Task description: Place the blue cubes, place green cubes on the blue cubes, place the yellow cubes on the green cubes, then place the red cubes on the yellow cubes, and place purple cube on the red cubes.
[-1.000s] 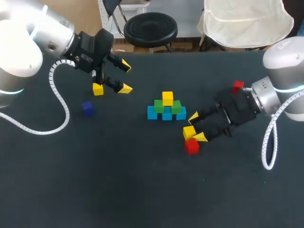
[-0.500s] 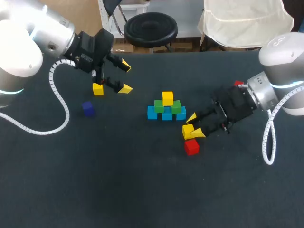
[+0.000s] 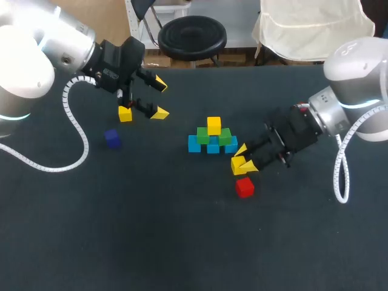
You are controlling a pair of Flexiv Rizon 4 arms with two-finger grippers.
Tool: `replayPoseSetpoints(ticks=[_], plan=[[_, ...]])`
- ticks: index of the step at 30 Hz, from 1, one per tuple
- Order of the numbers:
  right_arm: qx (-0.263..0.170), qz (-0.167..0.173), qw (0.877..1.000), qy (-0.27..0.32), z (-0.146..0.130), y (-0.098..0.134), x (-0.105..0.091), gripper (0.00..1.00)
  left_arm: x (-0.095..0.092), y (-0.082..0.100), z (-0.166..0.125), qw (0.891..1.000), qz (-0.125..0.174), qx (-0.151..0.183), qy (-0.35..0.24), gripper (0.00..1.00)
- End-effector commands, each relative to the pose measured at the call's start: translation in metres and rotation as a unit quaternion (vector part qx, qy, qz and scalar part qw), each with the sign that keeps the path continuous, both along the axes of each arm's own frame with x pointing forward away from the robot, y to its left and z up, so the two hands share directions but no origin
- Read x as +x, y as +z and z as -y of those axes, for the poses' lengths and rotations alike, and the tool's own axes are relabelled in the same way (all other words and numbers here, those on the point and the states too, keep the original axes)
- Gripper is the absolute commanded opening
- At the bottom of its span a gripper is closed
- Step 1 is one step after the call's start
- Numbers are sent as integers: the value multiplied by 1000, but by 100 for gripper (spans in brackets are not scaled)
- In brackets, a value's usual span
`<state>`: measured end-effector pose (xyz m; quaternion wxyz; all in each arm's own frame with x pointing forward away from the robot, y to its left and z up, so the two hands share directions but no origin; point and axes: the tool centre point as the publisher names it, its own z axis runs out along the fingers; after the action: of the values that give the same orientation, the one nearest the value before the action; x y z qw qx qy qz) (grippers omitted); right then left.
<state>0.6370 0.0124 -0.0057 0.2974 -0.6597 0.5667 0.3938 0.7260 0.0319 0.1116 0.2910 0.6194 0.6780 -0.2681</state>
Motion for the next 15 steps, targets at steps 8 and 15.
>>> replayPoseSetpoints(ticks=[8, 15], plan=[[-13, 13, 1000, -5, 7, 18, -10, 0, 1, 0, 0, 1000, -1, 1, -1, 100], [-6, 39, 999, -33, 20, 63, -19, 0, 1, 0, 0, 1000, -1, 1, -1, 100]])
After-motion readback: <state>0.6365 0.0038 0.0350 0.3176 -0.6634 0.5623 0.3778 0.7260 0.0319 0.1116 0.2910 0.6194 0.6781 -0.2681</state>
